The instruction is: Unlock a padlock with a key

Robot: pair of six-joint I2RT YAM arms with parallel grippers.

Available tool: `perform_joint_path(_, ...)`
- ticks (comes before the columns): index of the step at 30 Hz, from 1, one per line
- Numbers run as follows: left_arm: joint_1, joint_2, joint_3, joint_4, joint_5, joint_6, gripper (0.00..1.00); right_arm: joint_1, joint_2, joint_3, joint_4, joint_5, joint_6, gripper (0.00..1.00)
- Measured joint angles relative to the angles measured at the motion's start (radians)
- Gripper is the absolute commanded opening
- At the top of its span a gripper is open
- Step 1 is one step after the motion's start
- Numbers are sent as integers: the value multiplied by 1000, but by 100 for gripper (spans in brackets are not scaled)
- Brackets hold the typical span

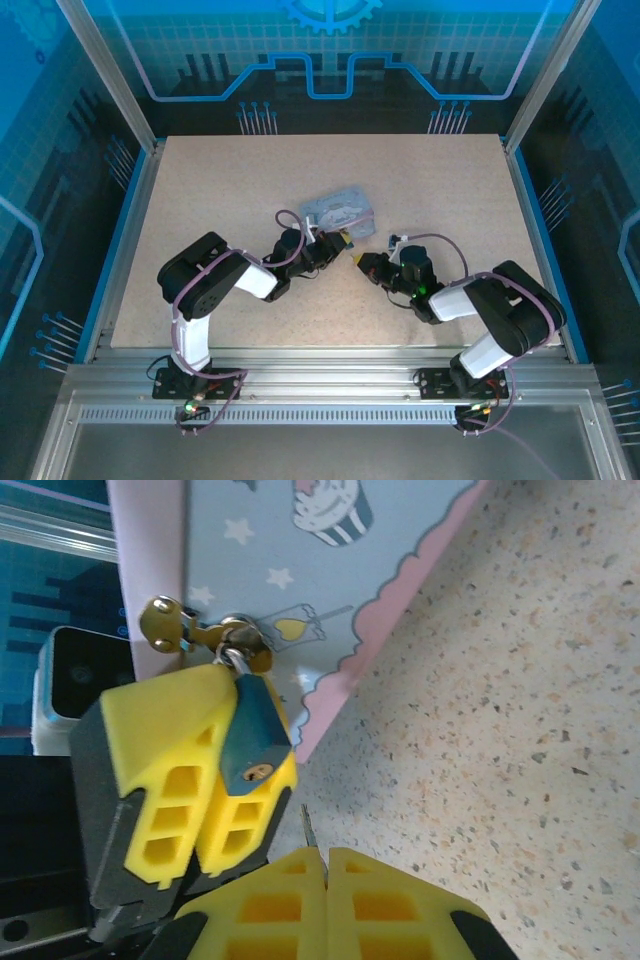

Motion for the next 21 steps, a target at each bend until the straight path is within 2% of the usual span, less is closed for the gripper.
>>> perform_joint_path(21,-1,19,0,40,2,-26,0,-8,-18,38,-31,14,0,0)
